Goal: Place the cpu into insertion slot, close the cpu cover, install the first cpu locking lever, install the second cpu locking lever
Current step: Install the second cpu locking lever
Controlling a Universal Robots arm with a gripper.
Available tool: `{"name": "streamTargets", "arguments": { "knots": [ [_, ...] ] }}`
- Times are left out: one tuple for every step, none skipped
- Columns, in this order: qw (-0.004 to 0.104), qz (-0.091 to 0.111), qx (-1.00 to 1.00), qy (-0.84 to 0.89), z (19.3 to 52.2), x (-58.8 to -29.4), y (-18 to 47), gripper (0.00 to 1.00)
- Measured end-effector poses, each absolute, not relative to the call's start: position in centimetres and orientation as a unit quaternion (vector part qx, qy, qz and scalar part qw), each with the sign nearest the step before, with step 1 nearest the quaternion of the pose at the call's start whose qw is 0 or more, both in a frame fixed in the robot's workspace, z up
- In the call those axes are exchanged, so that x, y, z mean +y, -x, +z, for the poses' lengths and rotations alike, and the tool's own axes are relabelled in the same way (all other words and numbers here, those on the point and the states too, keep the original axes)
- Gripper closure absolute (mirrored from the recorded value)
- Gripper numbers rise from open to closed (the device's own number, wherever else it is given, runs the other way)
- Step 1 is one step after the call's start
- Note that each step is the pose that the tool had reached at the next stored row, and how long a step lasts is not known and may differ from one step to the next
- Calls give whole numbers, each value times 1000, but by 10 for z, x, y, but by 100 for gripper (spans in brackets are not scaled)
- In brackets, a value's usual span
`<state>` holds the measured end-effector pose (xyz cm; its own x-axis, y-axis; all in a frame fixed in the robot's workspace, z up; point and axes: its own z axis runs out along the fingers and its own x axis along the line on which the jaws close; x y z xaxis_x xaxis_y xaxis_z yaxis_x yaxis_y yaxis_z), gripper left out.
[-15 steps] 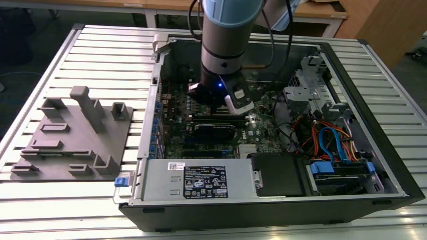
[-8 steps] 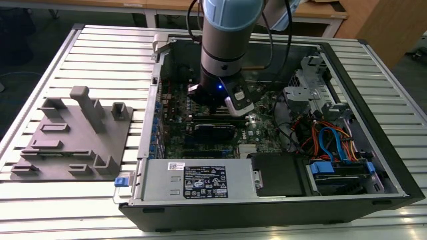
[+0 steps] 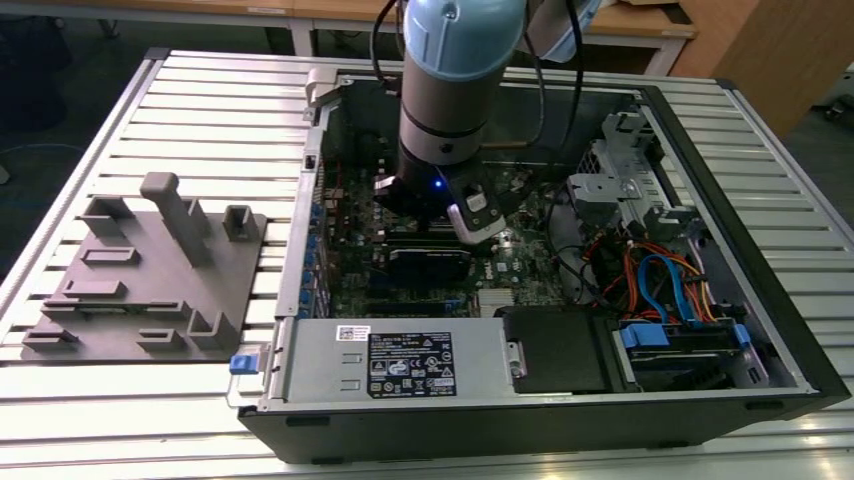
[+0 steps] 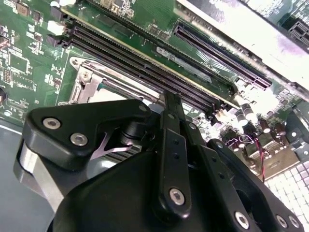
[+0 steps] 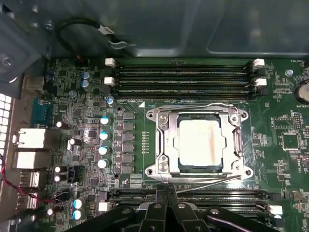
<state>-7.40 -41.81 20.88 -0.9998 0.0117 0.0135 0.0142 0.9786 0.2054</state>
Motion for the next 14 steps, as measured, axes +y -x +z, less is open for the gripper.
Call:
{"name": "streamTargets", "arguments": {
  "knots": [
    [6,-106,-994,6,208,-419,74,90],
    [6,-120,-993,6,205,-421,78,90],
    [6,-122,-992,6,204,-421,79,90],
    [6,-124,-992,6,203,-422,79,90],
    [6,-126,-992,6,202,-422,79,90],
    [6,-127,-992,6,202,-422,80,90],
    [6,-128,-992,6,202,-422,80,90],
    [6,-128,-992,6,202,-422,80,90],
    [6,-128,-992,6,202,-422,80,90],
    [6,-128,-992,6,202,-422,80,90],
    [6,-128,-992,6,202,-422,80,90],
    [6,-128,-992,6,202,-422,80,90],
    [6,-129,-992,6,202,-422,80,90],
    [6,-129,-992,6,202,-422,80,90]
  ]
}}
